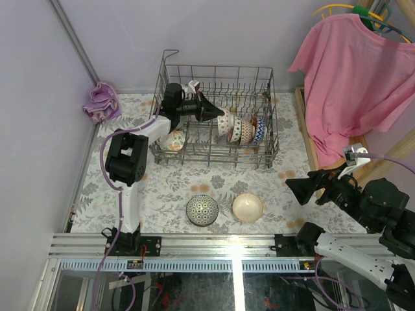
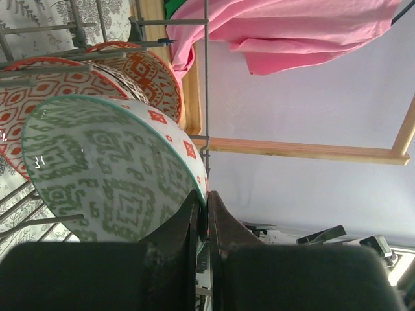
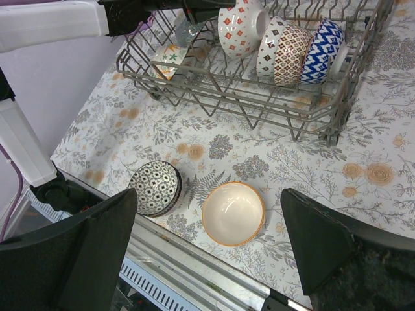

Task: Load the bowls into the dish rack
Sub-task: Place the bowl in the dish rack.

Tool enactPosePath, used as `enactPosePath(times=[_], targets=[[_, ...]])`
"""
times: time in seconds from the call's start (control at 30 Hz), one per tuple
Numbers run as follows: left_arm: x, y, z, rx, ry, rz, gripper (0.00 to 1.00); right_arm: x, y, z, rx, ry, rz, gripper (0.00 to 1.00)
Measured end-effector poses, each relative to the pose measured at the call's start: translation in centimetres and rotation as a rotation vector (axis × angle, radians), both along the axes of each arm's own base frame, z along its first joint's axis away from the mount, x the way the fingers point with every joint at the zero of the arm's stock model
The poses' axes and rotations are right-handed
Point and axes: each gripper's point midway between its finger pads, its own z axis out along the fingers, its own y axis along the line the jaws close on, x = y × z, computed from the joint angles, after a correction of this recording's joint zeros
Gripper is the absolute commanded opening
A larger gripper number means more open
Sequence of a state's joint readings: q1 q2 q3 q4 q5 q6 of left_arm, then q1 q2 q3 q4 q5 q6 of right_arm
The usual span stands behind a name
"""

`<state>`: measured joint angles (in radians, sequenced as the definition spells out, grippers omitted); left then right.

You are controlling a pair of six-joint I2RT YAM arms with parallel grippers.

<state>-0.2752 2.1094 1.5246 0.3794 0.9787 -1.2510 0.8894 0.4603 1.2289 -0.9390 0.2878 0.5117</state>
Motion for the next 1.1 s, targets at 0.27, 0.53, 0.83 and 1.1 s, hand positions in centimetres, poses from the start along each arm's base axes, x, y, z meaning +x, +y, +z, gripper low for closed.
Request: enactPosePath(times=[0.27,0.53,0.83,1.1], targets=[[0.4,-0.3,-2.6,0.053,0.042,0.003,0.0,0.0,0.0,0.0,0.0,0.0,0.0,0.99],[0.5,-0.3,-3.6,0.077,0.05,0.001,0.0,0.0,0.0,0.0,-0.004,-0.002,0.002,0.99],[0.8,-0.5,-6.1,0.14,0.088,-0.016,0.0,0.0,0.0,0.0,-0.006,-0.004,0.002,0.99],[1.0,-0.7,-6.9,0.175,0.083,-0.034,0.02,0.1,0.0,0.0,-0.013,-0.006,0.005,1.0]])
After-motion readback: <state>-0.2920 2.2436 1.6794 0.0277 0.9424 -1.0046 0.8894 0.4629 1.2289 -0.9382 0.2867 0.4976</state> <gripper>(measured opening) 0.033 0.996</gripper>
